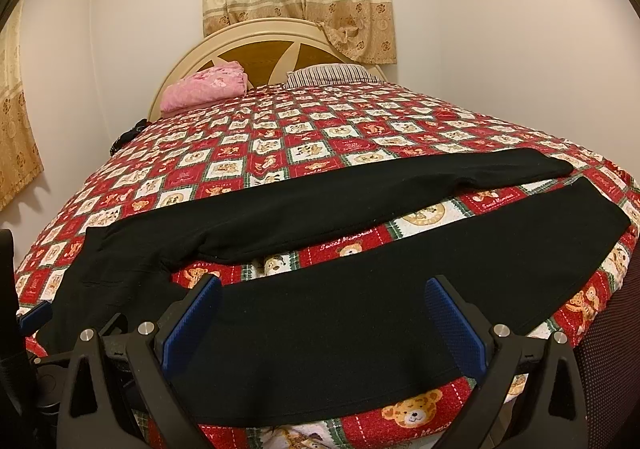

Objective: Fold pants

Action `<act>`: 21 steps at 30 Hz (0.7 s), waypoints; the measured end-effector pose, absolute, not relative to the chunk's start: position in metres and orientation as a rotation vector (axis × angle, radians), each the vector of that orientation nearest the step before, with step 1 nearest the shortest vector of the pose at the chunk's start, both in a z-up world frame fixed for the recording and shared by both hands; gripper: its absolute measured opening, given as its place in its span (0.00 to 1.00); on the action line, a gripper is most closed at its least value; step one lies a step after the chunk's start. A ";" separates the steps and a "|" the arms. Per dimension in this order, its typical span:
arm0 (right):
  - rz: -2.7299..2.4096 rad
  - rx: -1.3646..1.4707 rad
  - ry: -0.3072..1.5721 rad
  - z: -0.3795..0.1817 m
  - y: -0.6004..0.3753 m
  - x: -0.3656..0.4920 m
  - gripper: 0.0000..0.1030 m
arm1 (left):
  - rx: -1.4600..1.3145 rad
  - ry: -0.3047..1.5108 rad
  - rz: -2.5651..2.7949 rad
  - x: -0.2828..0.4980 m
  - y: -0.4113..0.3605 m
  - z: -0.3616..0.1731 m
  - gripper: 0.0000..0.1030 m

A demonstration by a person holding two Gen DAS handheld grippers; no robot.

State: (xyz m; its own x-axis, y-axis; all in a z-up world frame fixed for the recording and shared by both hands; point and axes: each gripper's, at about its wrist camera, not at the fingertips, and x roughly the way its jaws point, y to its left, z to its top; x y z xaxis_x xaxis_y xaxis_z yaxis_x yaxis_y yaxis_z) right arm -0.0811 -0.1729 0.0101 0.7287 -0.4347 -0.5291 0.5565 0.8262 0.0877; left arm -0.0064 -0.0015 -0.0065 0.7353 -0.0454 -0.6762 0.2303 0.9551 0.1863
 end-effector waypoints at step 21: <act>-0.549 0.132 0.549 0.027 -0.201 -0.039 0.99 | 0.212 0.777 -0.207 0.079 0.056 0.010 1.00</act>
State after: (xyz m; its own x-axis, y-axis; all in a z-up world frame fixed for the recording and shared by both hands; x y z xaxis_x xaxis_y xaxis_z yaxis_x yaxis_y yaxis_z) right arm -0.0389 -0.2007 0.0266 0.7139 -0.4594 -0.5284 0.5284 0.8487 -0.0239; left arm 0.0794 0.0562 0.0105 0.6951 -0.1061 -0.7110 0.2618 0.9585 0.1129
